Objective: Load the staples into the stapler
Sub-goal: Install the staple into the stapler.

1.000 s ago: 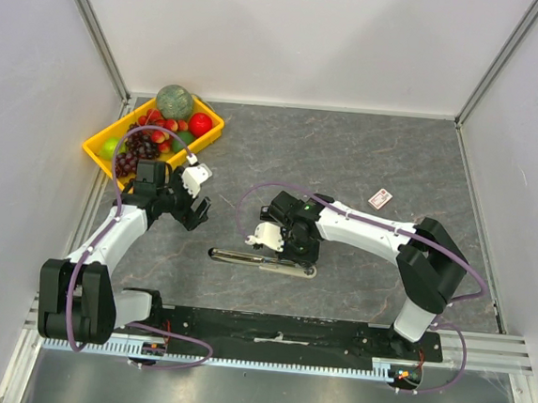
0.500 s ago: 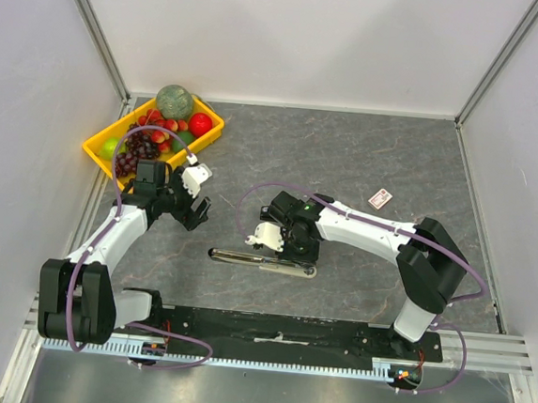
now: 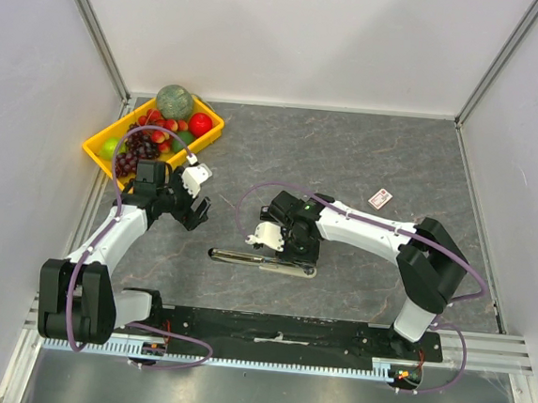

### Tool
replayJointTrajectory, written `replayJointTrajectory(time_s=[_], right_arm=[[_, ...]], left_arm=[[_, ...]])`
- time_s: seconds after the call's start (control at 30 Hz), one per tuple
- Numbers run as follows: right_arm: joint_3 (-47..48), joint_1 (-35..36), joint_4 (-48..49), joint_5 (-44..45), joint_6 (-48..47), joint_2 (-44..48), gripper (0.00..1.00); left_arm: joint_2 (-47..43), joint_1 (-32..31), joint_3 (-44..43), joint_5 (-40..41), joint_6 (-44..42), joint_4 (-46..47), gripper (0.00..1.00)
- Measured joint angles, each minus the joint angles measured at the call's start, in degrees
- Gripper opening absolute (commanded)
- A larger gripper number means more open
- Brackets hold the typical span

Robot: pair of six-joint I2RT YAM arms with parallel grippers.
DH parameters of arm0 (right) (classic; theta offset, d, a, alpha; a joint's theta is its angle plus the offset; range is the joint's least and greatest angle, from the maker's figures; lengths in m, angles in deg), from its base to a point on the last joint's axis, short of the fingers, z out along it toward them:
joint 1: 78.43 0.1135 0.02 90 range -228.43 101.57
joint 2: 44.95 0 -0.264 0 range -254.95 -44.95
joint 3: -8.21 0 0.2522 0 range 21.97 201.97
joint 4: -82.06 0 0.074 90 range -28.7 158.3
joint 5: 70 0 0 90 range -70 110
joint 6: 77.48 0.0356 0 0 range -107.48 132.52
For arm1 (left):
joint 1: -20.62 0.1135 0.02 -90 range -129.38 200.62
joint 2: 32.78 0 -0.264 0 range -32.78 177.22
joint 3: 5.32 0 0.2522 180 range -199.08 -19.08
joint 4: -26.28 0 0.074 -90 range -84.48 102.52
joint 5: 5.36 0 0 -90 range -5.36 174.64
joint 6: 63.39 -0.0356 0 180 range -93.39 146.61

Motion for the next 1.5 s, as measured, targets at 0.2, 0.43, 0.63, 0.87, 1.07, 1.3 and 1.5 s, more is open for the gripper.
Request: replayJointTrajectory(time_s=[0.2, 0.43, 0.63, 0.87, 1.07, 1.3, 1.5], right_arm=[[-0.44, -0.46, 0.15, -1.20, -2.54, 2.34, 0.39], [-9.22, -5.22, 4.17, -7.74, -10.12, 14.27, 0.41], [-18.60, -10.05, 11.50, -15.34, -16.28, 19.63, 0.42], [-21.68, -11.17, 19.28, -21.14, -18.62, 18.18, 0.42], [-21.62, -11.32, 23.50, -21.73, -17.55, 13.66, 0.42], [-21.55, -11.37, 24.55, -21.70, -14.88, 12.70, 0.39], [-21.55, -11.37, 24.61, -21.27, -13.53, 12.68, 0.32]], left_arm=[[0.00, 0.04, 0.00, -1.99, -0.59, -0.35, 0.93], [0.55, 0.15, -0.98, -12.90, -14.64, -9.55, 0.97], [5.09, 0.15, -4.72, -16.50, -29.46, -20.26, 0.99], [9.99, 0.13, -5.60, -18.14, -40.50, -29.79, 1.00], [10.71, -1.44, -5.57, -18.01, -43.01, -31.36, 1.00], [12.28, -6.67, -4.39, -14.84, -42.73, -29.27, 1.00], [14.75, -9.90, -4.17, -11.82, -40.79, -27.10, 0.99]])
